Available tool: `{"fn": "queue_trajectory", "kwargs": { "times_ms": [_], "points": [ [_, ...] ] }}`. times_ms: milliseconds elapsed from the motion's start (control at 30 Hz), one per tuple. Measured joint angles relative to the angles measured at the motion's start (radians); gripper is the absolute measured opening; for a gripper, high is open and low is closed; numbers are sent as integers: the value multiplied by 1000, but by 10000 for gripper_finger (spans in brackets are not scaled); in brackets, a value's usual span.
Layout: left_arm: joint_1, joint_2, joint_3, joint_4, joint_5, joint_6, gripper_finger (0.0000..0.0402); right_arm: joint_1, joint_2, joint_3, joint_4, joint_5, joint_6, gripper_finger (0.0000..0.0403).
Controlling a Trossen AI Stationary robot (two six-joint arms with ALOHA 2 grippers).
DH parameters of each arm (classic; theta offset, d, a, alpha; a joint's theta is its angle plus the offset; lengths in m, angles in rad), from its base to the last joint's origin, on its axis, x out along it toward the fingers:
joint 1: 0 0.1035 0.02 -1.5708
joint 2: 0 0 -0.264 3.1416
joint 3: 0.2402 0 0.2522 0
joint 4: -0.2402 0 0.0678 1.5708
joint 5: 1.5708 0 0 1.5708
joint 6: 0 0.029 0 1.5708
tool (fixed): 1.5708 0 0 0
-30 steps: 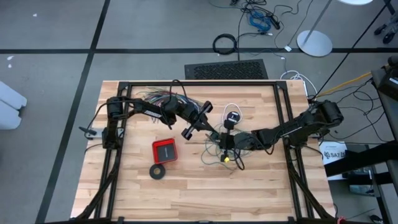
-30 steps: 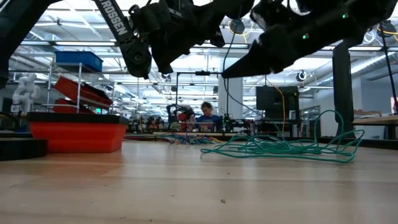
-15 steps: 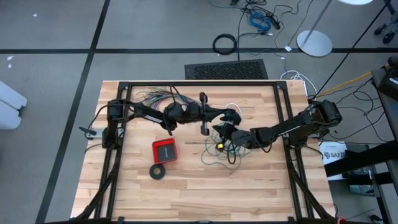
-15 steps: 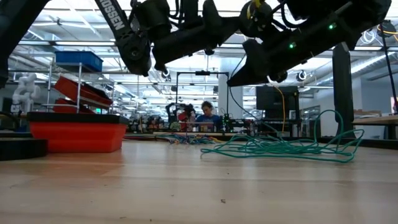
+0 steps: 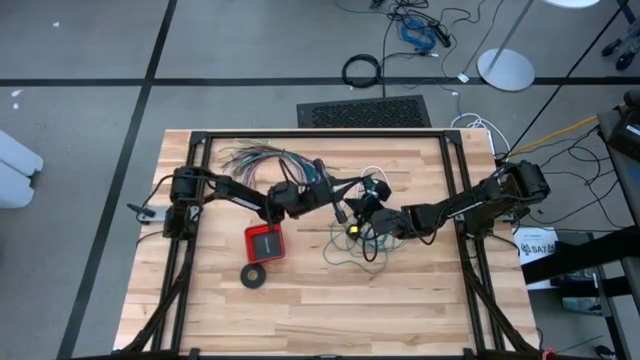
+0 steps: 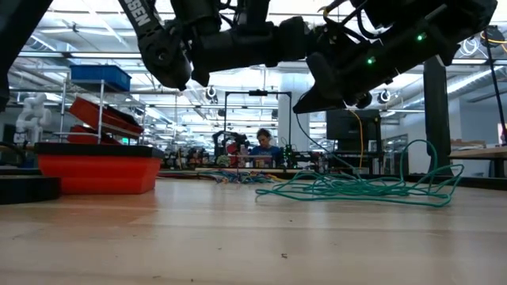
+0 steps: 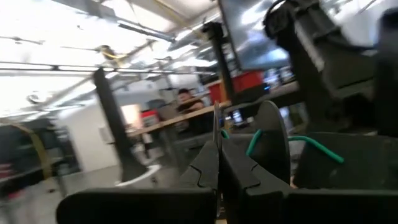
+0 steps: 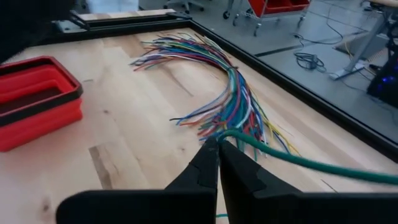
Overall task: Coil cords
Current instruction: Coil the green wire onto the spool
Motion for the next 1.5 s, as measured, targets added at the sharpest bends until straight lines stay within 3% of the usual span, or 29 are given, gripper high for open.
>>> {"fn": "queue_trajectory", "kwargs": {
  "times_ms": [200,567,767,1000,1100,1233,1500],
  "points": [
    [-12,0,0,-13,-132,152,0,0,-2,0,-9,18,39,0],
    [-14,0,0,-33,-180,263,0,-4,-11,0,-87,-55,138,0],
    [-14,0,0,-33,-197,274,0,-14,-11,0,-80,-148,134,0],
    [-14,0,0,-20,-215,360,0,-18,-23,0,-73,-174,147,0],
    [-14,0,0,-19,-215,375,0,-18,-43,-1,-86,-193,147,0],
    [-14,0,1,-28,-214,396,0,-35,-90,-1,-115,-302,155,0],
    [-18,-1,2,-64,-213,456,0,-47,-172,0,-200,-364,165,0]
  ]
}}
